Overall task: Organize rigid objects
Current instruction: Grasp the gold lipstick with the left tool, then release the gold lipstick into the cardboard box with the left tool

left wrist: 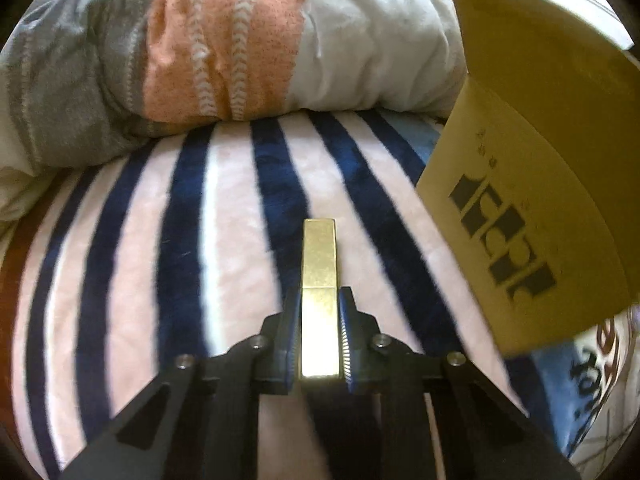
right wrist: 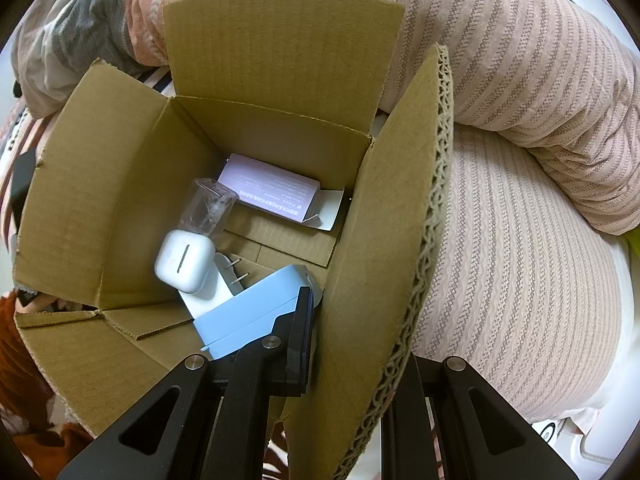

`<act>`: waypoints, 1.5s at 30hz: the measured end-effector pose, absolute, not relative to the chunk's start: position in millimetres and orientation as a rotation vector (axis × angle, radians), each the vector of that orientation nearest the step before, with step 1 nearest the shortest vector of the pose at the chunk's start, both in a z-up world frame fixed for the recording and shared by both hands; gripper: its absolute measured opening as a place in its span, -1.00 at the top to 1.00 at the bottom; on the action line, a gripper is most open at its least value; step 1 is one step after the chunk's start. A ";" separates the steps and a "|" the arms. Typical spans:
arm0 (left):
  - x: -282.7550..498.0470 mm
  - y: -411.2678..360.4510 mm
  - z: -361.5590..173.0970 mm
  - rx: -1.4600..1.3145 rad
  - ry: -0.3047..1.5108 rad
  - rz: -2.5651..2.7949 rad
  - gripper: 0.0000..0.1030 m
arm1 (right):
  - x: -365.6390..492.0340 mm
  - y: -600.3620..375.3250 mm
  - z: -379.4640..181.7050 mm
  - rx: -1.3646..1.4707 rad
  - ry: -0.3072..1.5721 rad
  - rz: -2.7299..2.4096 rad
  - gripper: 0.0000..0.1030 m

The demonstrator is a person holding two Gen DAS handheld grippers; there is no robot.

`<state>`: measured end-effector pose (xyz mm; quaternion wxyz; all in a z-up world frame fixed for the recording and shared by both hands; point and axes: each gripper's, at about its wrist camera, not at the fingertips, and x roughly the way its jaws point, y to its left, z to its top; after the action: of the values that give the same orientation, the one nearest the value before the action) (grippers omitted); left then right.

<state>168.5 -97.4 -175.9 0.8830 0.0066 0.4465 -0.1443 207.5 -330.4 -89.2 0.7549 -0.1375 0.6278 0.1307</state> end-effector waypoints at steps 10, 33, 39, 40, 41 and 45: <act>148.6 -58.8 -110.7 0.085 0.777 -0.264 0.70 | 207.7 -329.8 -89.3 -0.300 1.371 0.286 0.82; 159.1 -231.0 0.5 0.242 0.721 -0.603 0.70 | 206.7 -328.0 -88.3 -0.301 1.367 0.287 0.82; 161.1 -233.8 -16.5 0.250 0.741 -0.594 0.70 | 207.9 -327.3 -88.7 -0.301 1.368 0.287 0.82; 159.2 -232.7 -16.8 0.252 0.736 -0.586 0.70 | 208.2 -327.4 -88.5 -0.300 1.366 0.286 0.82; 157.1 -230.6 -15.3 0.254 0.733 -0.579 0.64 | 208.2 -327.8 -88.2 -0.299 1.365 0.286 0.82; 153.3 -216.6 -12.0 0.239 0.731 -0.543 0.13 | 207.7 -329.1 -83.7 -0.290 1.347 0.285 0.82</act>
<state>153.3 -216.6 -12.0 0.8911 0.1152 0.3523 -0.2617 207.7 -329.1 -83.7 0.7626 -0.1334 0.6192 0.1309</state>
